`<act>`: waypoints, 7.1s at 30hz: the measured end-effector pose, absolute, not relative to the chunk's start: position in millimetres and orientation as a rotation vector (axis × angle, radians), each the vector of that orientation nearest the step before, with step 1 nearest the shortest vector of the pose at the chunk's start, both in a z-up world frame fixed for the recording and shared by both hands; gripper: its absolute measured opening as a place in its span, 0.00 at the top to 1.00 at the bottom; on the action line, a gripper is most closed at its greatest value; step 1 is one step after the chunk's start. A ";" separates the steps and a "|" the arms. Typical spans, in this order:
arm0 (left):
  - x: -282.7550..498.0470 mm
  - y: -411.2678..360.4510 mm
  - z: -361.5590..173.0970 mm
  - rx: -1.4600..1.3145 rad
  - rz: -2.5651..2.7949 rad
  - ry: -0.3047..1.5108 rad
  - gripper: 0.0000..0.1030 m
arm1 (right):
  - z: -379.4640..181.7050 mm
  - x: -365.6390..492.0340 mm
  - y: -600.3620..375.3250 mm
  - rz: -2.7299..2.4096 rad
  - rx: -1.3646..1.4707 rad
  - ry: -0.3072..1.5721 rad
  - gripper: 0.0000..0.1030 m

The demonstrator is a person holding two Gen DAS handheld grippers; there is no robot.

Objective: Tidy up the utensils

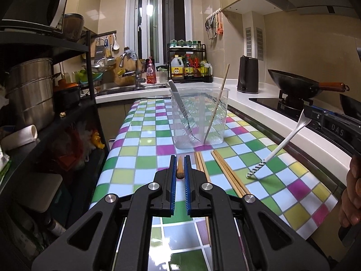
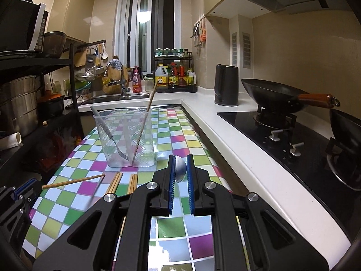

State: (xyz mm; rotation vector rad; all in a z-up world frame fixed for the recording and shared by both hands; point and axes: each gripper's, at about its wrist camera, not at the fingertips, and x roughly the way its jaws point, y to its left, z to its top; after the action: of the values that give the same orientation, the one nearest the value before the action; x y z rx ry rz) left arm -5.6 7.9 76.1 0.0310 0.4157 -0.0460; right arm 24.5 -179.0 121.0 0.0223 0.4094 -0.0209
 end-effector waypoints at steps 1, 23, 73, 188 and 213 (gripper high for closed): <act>-2.4 8.1 78.1 0.033 -0.050 0.423 0.94 | 123.2 26.6 -177.7 -0.015 0.016 0.409 0.90; 61.6 17.4 174.4 -0.045 -0.183 0.577 0.94 | 189.4 59.9 -149.7 0.107 -0.257 0.322 0.90; 281.2 31.9 196.0 -0.116 -0.287 0.765 0.60 | 189.1 246.8 -108.9 0.211 -0.260 0.468 0.58; 12.4 -6.7 -11.8 0.055 -0.073 0.781 0.94 | -6.4 10.4 -145.7 0.058 0.033 0.726 0.95; 13.3 -3.6 -13.1 0.047 -0.061 0.769 0.94 | -5.8 10.7 -148.1 0.001 0.027 0.729 0.94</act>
State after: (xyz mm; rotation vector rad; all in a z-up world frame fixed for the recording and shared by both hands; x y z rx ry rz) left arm 13.3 -3.6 -13.1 0.0465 0.7695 -0.0608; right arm 10.7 -148.1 -5.8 0.0266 0.7285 0.0014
